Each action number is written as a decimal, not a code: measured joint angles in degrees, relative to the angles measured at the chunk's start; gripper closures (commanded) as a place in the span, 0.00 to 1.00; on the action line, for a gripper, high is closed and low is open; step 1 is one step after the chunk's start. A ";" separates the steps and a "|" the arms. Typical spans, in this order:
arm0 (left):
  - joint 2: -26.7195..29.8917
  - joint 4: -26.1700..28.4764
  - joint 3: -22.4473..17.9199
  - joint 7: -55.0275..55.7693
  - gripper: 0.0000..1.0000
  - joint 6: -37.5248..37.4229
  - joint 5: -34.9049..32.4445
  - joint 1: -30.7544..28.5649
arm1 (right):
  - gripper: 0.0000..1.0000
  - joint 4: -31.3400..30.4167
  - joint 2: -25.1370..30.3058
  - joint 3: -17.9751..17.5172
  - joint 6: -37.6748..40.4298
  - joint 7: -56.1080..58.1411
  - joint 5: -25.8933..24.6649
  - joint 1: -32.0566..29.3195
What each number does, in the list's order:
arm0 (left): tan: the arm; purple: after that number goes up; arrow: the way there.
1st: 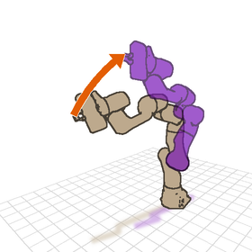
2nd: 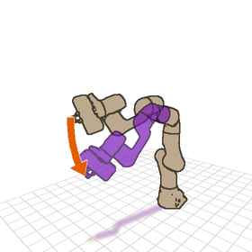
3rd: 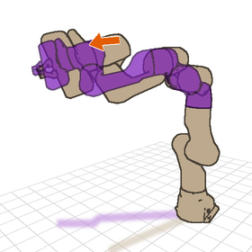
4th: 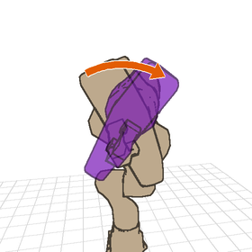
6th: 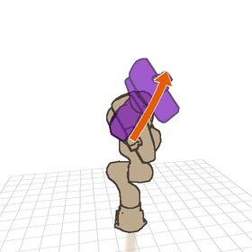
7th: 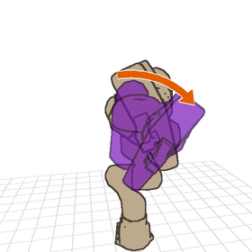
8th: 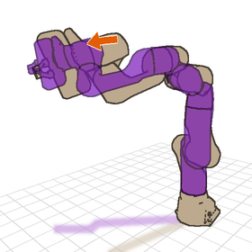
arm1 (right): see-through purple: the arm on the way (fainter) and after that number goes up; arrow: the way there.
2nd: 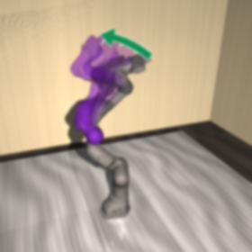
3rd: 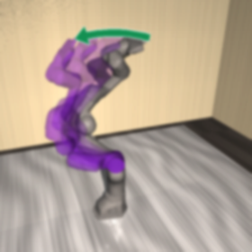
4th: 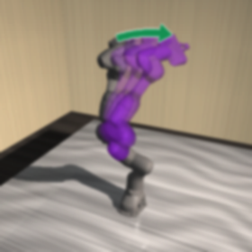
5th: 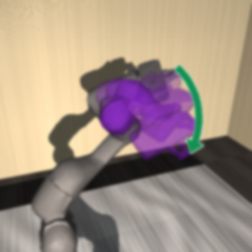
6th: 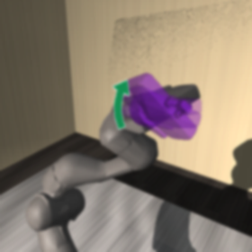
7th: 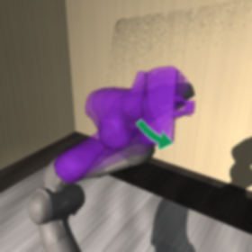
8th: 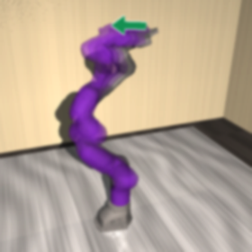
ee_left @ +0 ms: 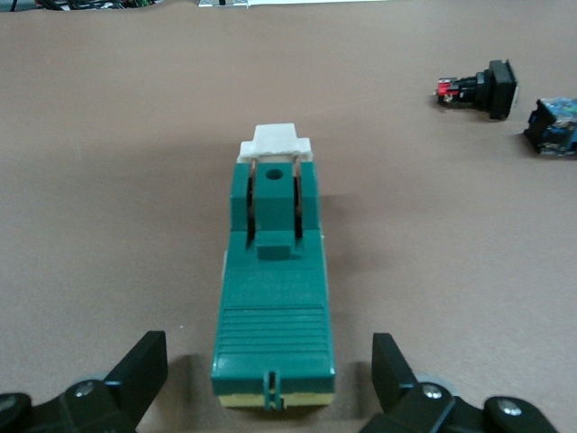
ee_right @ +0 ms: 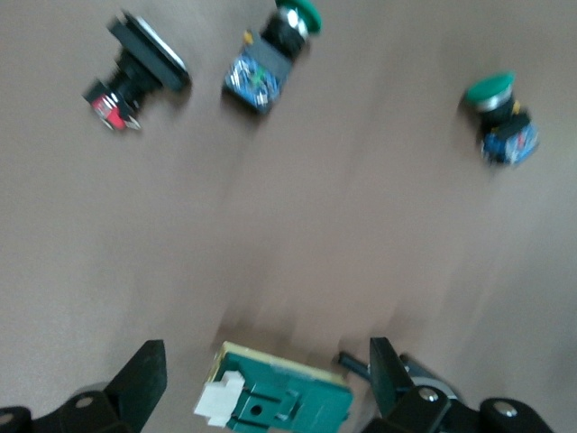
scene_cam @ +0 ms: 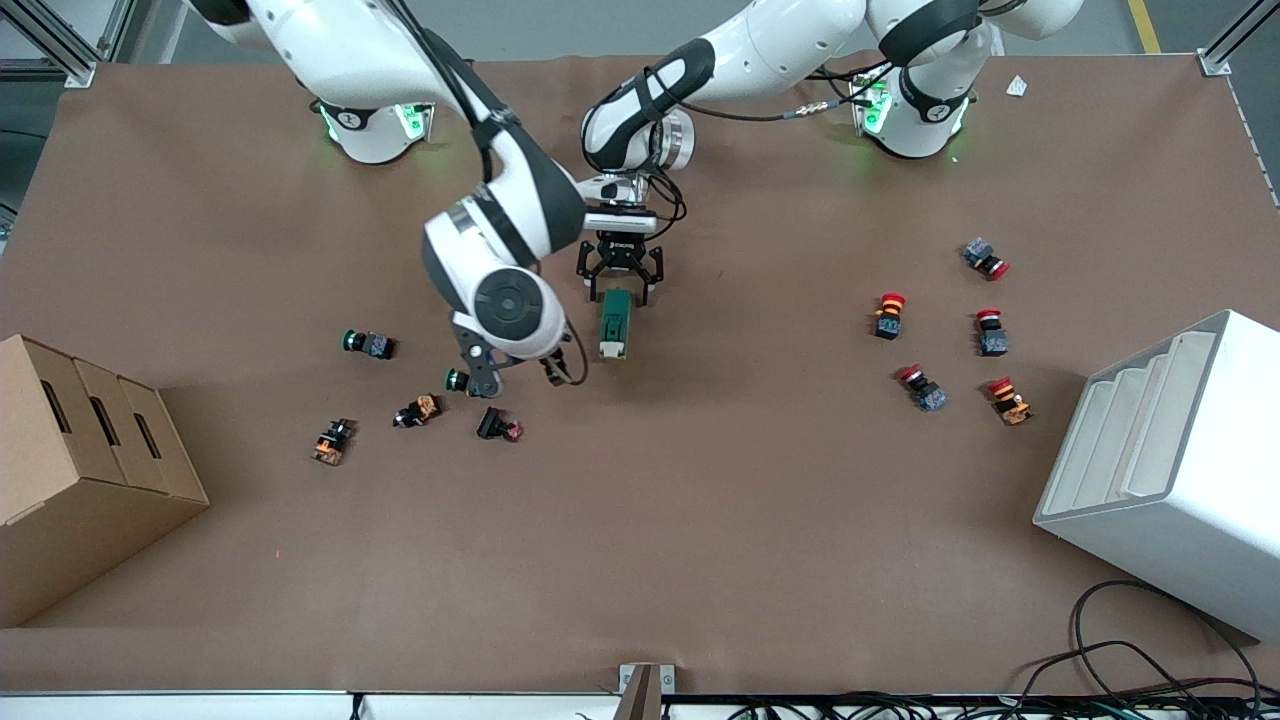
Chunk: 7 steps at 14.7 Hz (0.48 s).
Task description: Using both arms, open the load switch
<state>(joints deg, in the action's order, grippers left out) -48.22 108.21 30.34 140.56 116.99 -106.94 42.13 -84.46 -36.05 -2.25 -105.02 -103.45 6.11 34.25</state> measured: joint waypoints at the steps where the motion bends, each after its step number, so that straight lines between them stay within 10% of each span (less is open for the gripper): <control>1: 0.00 -0.05 -0.01 0.04 0.00 0.00 -0.01 -0.01 | 0.00 0.82 -1.18 0.00 -0.47 -1.84 1.10 0.59; 7: 0.00 -0.07 -0.05 1.48 0.00 -0.11 -0.02 0.06 | 0.00 1.79 -5.12 0.00 -5.40 -7.39 4.91 1.98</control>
<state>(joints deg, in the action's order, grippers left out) -48.22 108.14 30.30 142.05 116.88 -106.96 42.19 -82.68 -41.18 -2.25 -110.42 -110.85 11.02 36.23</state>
